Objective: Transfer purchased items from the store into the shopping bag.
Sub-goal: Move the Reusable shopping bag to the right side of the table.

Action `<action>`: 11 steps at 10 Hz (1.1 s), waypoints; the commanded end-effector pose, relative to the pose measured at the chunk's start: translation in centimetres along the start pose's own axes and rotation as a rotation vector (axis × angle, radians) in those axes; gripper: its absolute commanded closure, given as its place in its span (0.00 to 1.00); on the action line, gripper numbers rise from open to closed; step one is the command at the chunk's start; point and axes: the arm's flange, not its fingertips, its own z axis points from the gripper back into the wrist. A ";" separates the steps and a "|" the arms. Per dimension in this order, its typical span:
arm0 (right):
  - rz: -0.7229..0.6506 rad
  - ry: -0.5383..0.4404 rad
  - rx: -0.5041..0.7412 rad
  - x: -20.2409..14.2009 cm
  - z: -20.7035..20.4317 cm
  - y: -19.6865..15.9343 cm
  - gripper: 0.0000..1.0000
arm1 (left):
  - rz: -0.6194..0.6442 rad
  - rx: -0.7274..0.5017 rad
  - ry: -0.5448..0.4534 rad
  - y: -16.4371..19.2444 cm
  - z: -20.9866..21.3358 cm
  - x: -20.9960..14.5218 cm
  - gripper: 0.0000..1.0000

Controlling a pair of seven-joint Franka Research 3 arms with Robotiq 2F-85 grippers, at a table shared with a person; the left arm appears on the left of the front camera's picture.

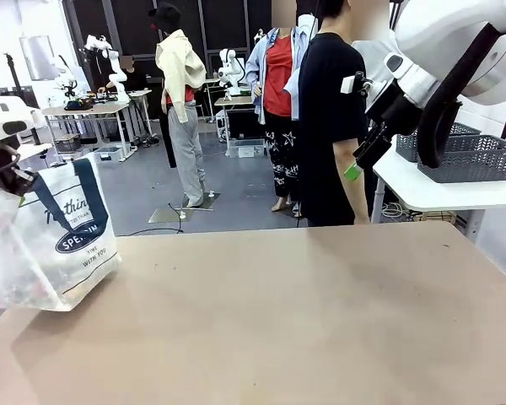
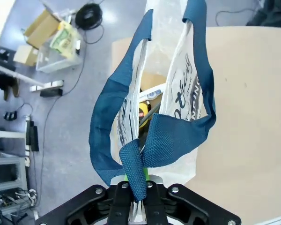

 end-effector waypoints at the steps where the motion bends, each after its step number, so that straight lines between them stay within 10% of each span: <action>1: -0.013 0.020 0.005 0.2 0.2 0.1 0.00 | 0.076 0.024 -0.047 -0.9 -0.9 -1.4 1.00; 11: -0.013 0.020 0.005 0.2 0.2 0.1 0.00 | 0.077 -0.015 0.010 -1.2 -2.6 -2.6 1.00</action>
